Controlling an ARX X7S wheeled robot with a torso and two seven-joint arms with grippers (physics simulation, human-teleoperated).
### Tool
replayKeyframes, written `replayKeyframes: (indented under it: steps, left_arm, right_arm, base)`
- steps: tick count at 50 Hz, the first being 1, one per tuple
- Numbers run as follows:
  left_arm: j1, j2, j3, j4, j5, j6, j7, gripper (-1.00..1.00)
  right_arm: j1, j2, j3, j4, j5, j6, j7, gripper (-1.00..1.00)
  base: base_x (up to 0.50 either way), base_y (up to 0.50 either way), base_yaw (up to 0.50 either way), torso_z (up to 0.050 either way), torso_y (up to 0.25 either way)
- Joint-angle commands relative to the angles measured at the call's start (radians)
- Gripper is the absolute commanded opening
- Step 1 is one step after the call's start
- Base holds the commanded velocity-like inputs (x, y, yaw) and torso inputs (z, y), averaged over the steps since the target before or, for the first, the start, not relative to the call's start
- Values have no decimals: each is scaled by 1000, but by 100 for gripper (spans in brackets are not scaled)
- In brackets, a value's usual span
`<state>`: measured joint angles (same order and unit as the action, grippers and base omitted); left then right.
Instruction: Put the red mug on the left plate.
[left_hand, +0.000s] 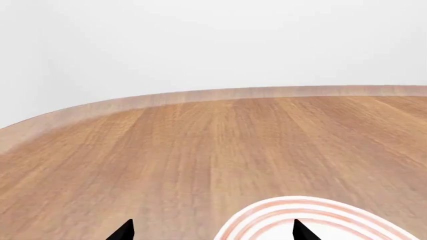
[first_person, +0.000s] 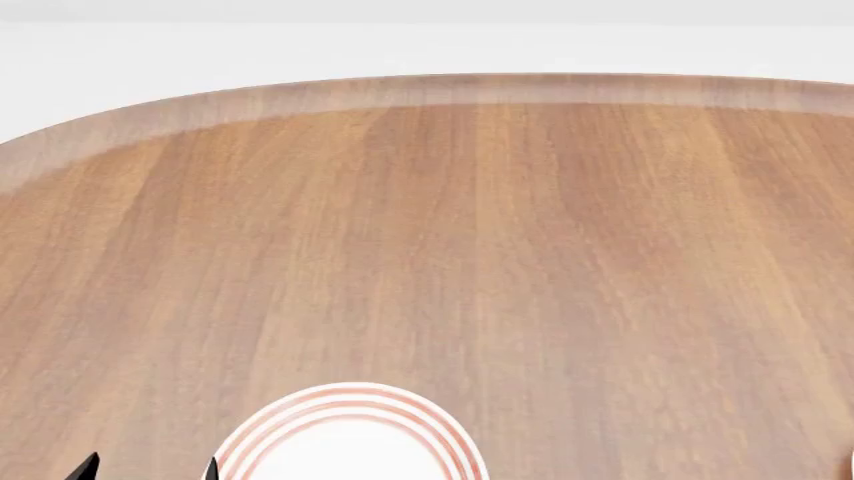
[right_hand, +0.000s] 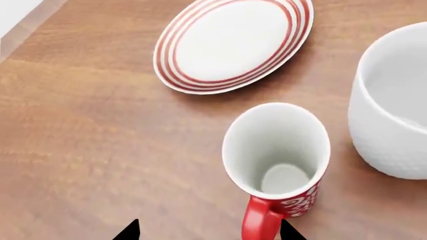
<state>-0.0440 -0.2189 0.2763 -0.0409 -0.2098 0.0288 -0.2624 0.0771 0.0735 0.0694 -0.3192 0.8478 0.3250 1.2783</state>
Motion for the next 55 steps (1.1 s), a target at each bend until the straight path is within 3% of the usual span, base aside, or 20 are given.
replayKeyframes:
  steps: [1,55]
  left_arm:
    - [0,-4,3,1,-5,2,-4,100]
    - [-4,-19,24,1,-20,5,-22,100]
  right_arm:
    - [30,-2,-15,92,-13,-29,-10,100]
    - [47,25,-54,273,-14,-140,-41,100]
  base:
    - [0,0,0,0,0]
    - [0,0,0,0,0]
